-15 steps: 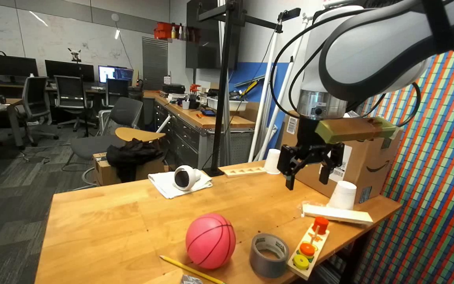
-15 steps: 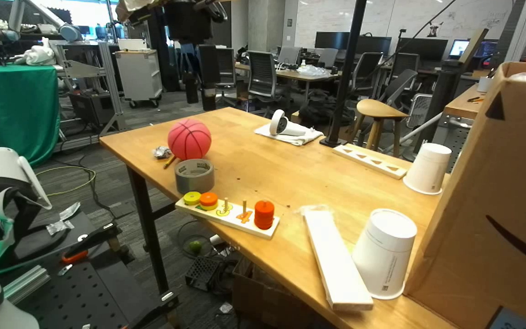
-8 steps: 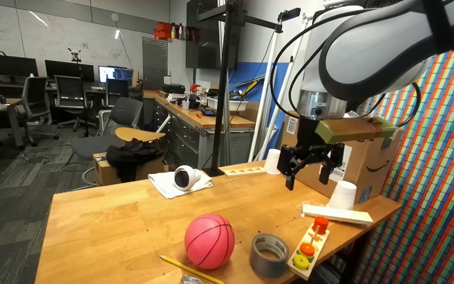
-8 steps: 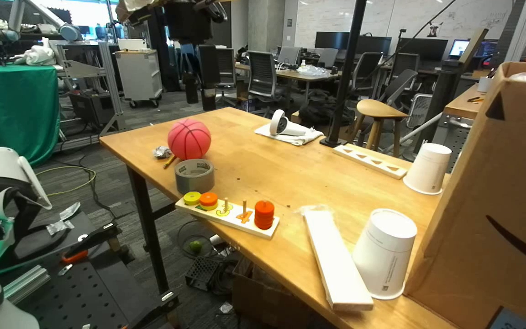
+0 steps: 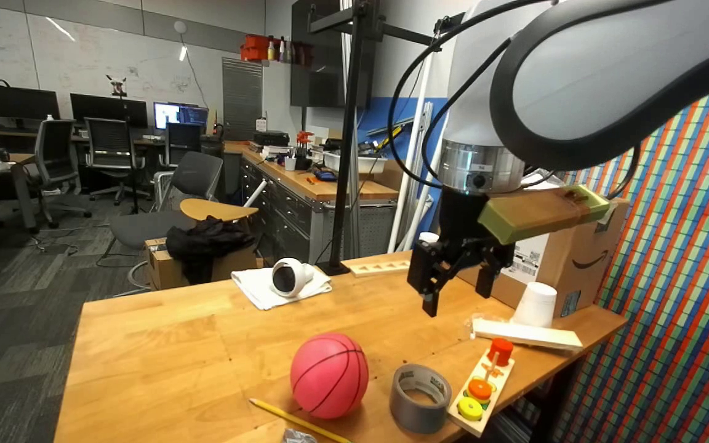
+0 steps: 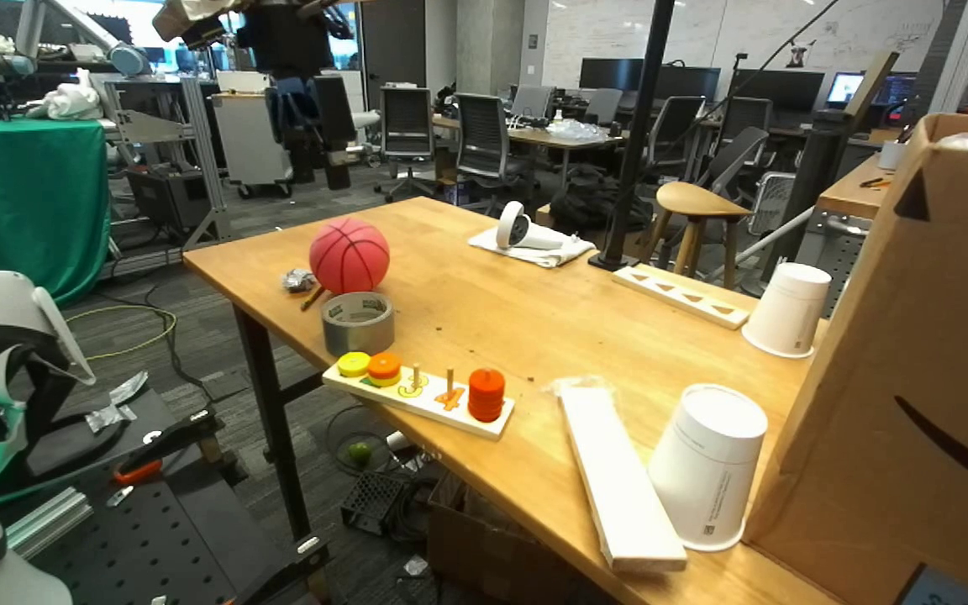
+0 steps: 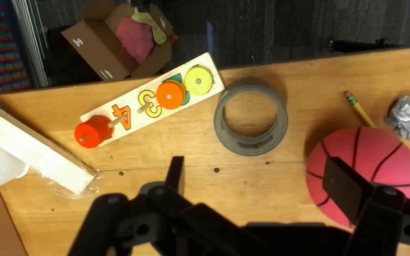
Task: Move the ball to the right
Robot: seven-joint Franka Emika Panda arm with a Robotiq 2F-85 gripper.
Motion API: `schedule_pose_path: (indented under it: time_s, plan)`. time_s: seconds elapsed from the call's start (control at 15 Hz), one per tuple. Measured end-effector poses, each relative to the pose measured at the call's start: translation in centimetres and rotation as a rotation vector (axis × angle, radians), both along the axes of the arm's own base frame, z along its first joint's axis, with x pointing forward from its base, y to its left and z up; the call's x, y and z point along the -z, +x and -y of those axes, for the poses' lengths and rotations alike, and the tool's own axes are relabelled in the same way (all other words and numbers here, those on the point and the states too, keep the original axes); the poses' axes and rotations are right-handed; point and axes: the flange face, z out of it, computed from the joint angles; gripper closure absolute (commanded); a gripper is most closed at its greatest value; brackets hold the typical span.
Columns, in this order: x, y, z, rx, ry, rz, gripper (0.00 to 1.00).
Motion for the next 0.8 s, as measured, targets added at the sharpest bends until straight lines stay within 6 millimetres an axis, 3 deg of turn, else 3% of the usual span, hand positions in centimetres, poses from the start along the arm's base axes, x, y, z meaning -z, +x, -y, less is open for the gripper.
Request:
schedule_pose_path:
  time_s: [0.27,0.47,0.8]
  plan:
    - [1.4,-4.0,-7.1,-0.151,-0.034,-0.006,0.00]
    - [2.3,-6.6,-11.2,-0.298,-0.031,-0.007,0.00]
    - [3.8,-7.6,-14.2,-0.562,-0.011,0.009,0.00]
